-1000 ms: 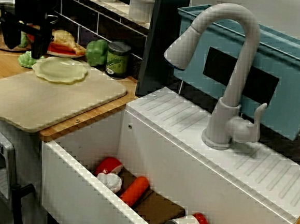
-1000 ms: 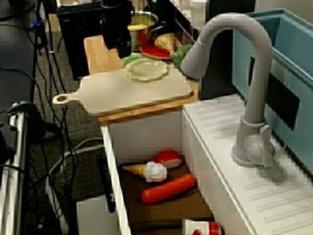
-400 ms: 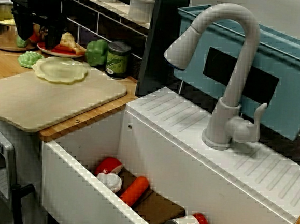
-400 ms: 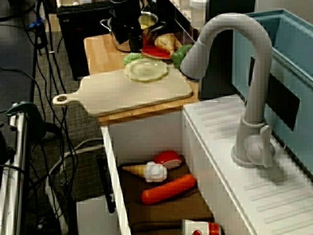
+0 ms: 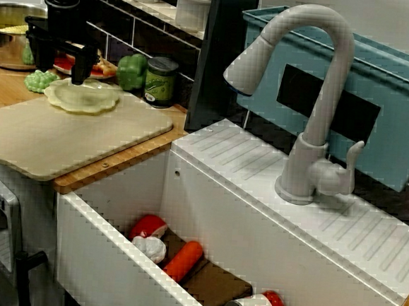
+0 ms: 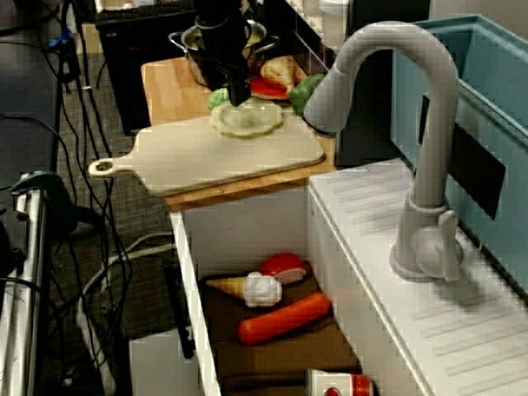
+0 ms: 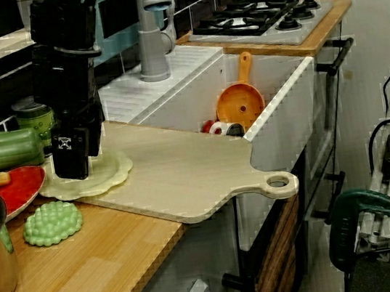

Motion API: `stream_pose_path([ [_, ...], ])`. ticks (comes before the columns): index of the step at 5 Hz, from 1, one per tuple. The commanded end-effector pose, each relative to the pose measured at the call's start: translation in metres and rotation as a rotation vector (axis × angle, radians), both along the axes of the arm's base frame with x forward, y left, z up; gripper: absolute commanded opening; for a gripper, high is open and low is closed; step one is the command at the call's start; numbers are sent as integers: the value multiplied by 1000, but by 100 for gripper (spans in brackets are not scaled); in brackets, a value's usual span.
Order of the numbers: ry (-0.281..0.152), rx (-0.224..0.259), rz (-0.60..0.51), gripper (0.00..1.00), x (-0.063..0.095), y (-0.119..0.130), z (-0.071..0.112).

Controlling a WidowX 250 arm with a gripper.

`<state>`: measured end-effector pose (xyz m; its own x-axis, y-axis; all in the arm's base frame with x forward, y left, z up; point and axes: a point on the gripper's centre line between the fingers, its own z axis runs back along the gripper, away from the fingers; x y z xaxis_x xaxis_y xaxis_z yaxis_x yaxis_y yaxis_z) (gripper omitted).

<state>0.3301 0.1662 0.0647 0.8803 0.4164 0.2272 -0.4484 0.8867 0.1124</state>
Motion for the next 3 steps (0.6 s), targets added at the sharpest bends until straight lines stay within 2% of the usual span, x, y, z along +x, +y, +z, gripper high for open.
stream_pose_path([
  [1, -47, 51, 11, 100, 16, 0, 12],
  [3, -50, 49, 5, 100, 15, 1, 13],
])
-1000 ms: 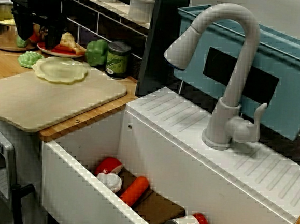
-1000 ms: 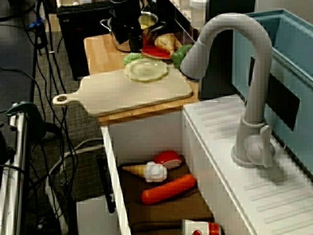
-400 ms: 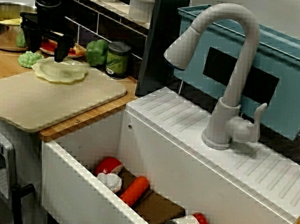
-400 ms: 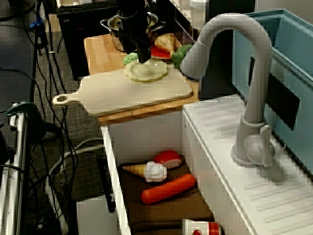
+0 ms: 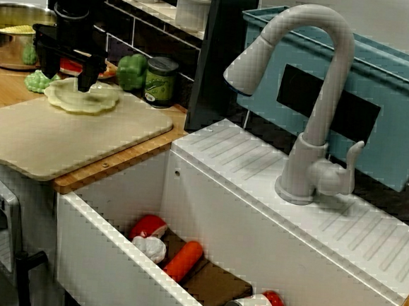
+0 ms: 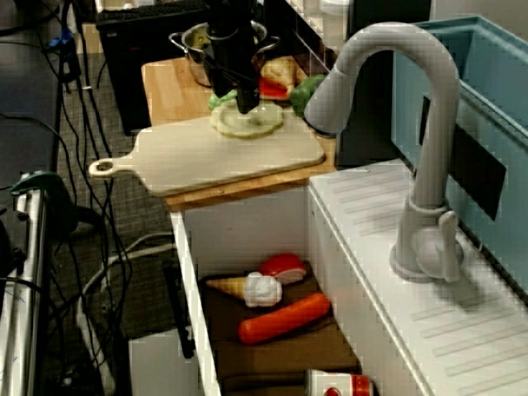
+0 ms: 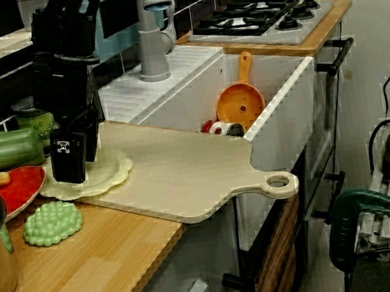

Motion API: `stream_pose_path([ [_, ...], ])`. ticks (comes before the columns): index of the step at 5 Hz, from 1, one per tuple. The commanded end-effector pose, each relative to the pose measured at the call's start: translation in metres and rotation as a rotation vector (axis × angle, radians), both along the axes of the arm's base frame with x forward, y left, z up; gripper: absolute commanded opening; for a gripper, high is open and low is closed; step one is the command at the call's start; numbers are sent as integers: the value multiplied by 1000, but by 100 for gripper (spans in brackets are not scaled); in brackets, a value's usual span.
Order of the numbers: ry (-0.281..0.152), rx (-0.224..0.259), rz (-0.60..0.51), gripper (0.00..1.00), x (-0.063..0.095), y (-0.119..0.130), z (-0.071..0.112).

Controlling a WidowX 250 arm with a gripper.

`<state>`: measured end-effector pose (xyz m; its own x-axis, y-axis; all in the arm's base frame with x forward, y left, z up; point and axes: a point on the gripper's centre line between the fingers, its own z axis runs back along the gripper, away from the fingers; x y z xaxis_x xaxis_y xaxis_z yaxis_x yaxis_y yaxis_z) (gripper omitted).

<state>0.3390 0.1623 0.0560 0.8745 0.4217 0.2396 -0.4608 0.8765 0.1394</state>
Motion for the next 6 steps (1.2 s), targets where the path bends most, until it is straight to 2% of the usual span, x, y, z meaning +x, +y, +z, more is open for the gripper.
stream_pose_path([
  [1, -46, 13, -7, 0, 6, 6, 22],
  [4, -44, -4, -1, 0, 5, 4, 22],
  [6, -23, -14, 10, 0, 7, -2, 15],
])
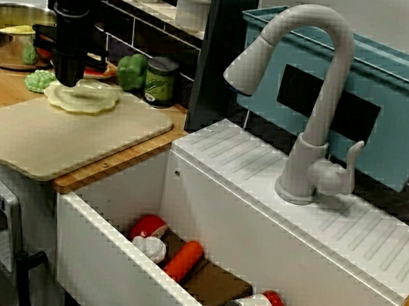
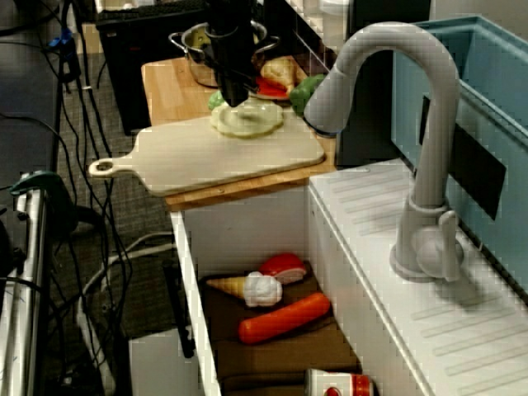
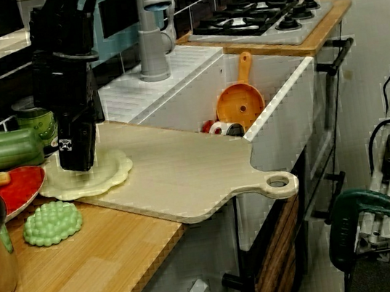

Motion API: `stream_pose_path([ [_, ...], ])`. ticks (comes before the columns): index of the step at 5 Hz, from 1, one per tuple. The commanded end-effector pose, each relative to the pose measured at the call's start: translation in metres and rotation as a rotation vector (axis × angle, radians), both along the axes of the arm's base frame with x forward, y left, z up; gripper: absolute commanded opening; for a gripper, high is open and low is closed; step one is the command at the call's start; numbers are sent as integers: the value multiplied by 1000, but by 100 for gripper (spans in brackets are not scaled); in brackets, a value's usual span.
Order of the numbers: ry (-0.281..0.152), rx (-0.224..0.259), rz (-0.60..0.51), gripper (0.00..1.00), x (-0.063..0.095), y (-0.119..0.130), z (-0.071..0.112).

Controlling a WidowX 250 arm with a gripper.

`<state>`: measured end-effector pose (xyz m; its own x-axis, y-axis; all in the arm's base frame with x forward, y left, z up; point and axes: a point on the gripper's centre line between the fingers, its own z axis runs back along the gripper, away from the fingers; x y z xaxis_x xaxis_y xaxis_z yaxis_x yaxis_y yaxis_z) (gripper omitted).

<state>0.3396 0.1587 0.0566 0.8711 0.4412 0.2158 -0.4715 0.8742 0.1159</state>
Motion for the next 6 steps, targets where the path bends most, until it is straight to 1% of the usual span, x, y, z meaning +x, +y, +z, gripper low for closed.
stream_pose_path([
  [1, -25, 17, 5, 0, 6, 0, 10],
  [2, -15, 20, 9, 0, 6, -1, 6],
  [4, -12, 29, 12, 0, 8, -1, 1],
  [6, -8, 33, 9, 0, 5, -2, -3],
])
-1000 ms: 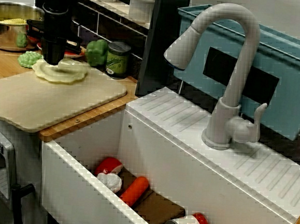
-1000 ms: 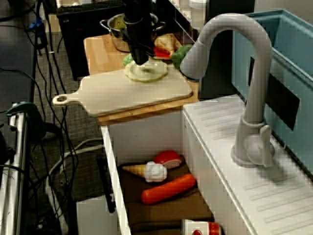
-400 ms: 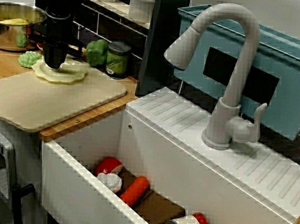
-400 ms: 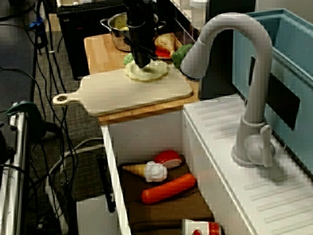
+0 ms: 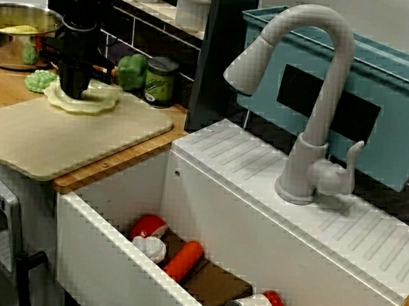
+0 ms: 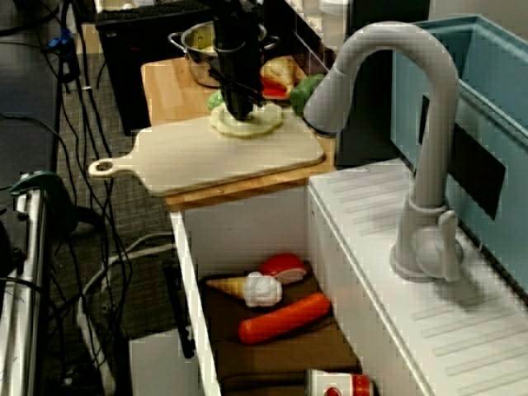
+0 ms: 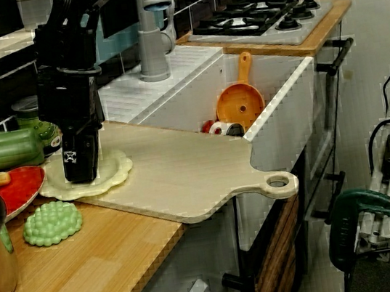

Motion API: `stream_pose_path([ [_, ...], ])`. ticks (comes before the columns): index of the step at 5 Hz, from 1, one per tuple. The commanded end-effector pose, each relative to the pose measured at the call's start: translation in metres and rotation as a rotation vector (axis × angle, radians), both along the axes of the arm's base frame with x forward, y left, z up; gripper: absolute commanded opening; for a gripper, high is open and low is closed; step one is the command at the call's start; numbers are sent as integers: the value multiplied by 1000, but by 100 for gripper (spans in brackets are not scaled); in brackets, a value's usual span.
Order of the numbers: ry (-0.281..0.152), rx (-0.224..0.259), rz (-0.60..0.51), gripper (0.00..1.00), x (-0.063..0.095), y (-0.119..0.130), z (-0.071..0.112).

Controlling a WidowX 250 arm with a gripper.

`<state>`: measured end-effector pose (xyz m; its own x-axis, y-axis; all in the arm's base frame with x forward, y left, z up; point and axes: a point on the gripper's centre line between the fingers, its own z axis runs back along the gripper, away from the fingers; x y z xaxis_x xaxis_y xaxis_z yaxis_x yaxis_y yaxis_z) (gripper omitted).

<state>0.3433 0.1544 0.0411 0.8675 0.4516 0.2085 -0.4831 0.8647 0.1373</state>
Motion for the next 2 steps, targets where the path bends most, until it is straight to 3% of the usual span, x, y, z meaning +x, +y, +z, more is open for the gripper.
stream_pose_path([
  [1, -15, 8, -9, 0, 1, 1, 14],
  [2, -10, -2, -16, 0, -4, -2, 16],
])
